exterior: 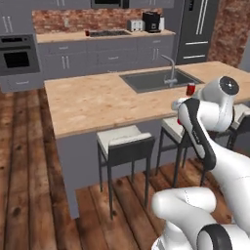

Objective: Four empty soda cans are scattered around the kitchen. Gather all the cans and cluster them next to the stove for recycling.

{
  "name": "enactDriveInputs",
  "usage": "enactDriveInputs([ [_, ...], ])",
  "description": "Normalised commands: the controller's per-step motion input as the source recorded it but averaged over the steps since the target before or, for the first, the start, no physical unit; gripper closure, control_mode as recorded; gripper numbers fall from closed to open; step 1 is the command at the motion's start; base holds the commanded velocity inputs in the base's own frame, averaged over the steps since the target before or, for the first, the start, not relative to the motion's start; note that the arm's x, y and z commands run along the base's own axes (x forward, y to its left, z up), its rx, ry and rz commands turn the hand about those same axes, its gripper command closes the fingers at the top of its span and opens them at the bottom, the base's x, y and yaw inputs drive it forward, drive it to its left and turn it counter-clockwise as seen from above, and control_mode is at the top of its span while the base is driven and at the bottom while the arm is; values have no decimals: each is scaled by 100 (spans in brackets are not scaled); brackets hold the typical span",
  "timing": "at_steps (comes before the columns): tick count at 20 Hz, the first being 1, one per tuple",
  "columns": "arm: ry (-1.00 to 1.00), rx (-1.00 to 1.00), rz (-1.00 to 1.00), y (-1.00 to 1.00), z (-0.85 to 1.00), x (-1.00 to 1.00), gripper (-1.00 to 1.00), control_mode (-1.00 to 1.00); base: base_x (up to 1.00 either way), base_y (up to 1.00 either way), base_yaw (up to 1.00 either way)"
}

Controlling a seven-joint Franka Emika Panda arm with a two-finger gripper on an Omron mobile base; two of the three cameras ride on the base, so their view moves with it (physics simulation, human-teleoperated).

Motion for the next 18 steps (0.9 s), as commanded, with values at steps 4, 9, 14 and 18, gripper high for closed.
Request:
enactDriveInputs([
  [4,0,0,0,0,0,0,100,100,-83,100,12],
  [9,0,0,0,0,0,0,100,100,-51,100,12],
  [14,0,0,0,0,0,0,100,100,-11,100,8],
  [18,0,0,0,0,0,0,100,100,28,100,4],
])
